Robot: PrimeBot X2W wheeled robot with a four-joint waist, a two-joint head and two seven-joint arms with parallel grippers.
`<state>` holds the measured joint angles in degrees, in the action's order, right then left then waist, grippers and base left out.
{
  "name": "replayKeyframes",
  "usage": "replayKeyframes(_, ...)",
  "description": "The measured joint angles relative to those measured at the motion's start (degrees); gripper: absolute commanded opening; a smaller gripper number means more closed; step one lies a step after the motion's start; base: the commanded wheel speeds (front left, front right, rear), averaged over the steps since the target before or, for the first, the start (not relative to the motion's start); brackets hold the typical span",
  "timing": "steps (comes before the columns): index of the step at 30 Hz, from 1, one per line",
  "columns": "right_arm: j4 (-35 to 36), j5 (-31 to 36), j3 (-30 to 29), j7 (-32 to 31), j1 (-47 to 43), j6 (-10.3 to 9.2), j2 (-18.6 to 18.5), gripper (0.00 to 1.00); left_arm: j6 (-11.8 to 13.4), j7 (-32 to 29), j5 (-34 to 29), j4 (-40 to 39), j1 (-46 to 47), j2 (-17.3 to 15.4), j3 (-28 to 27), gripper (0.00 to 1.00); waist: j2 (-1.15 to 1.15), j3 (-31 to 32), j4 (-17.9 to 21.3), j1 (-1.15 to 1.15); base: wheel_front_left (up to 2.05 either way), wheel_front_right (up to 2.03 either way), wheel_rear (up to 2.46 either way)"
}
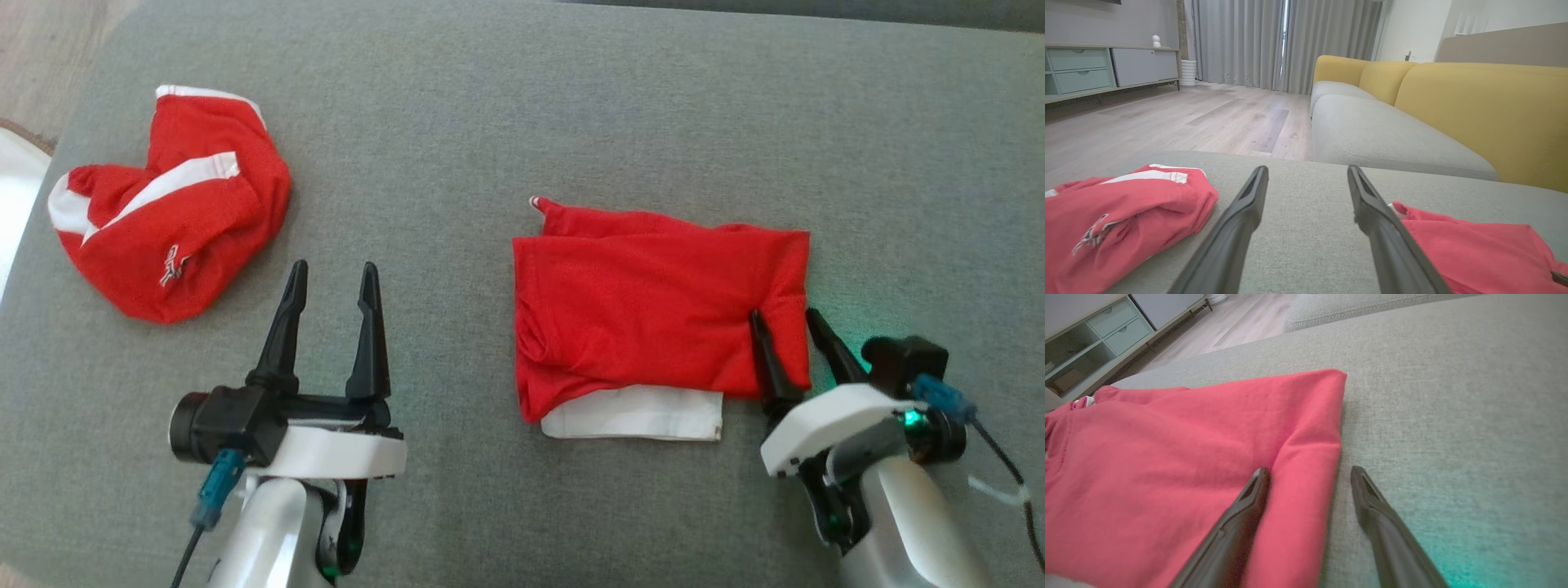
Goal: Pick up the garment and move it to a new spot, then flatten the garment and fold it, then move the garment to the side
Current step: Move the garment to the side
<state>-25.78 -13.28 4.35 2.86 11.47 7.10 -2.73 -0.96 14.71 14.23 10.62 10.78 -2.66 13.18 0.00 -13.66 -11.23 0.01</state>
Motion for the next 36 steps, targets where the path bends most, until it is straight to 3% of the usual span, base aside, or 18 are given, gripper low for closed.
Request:
replayKeyframes(5,-2.63,-0.76,0.33,-0.37,2.18,0.0,-0.13,0.98,0.45,0.0,0.01,0.21,0.12,-0.01,0.02,1.0,0.0,-0.64,-1.08,-0.01,0.0,0.0,0.0)
replayKeyframes(6,-2.87,-0.75,0.33,-0.36,2.56,0.0,-0.15,0.35,0.45,0.0,0.01,0.32,0.29,-0.01,0.0,1.0,0.0,-0.72,-1.2,-0.01,0.0,0.0,0.0)
replayKeyframes(7,-3.1,-0.49,0.33,-0.34,2.86,0.0,-0.16,0.0,0.45,0.0,0.01,0.42,0.57,-0.01,-0.05,1.0,0.0,-0.75,-1.26,-0.01,0.0,0.0,0.0)
replayKeyframes(16,-2.54,5.93,0.37,0.74,4.8,0.01,-0.01,0.0,0.4,0.0,-1.35,0.63,1.8,0.0,-0.13,1.0,0.0,-0.16,2.29,-0.01,0.0,0.0,0.0)
replayKeyframes(19,-0.31,12.48,0.83,-1.18,7.04,0.01,-0.53,0.0,-0.11,0.0,-2.6,0.57,2.98,0.0,-0.16,1.0,0.0,-0.6,5.8,-0.01,0.0,0.0,0.0)
replayKeyframes(25,1.01,15.64,-1.44,-3.65,13.55,0.01,-9.88,0.0,-0.75,0.0,-3.46,0.38,8.13,0.14,-0.09,1.0,0.0,-2.68,11.46,0.0,0.0,0.0,0.0)
replayKeyframes(36,-1.8,15.8,-6.58,-5.0,19.95,0.01,-20.16,0.0,-1.4,0.0,-3.7,-0.38,11.81,0.21,1.03,1.0,0.0,-8.43,16.03,0.01,0.0,0.0,0.0)
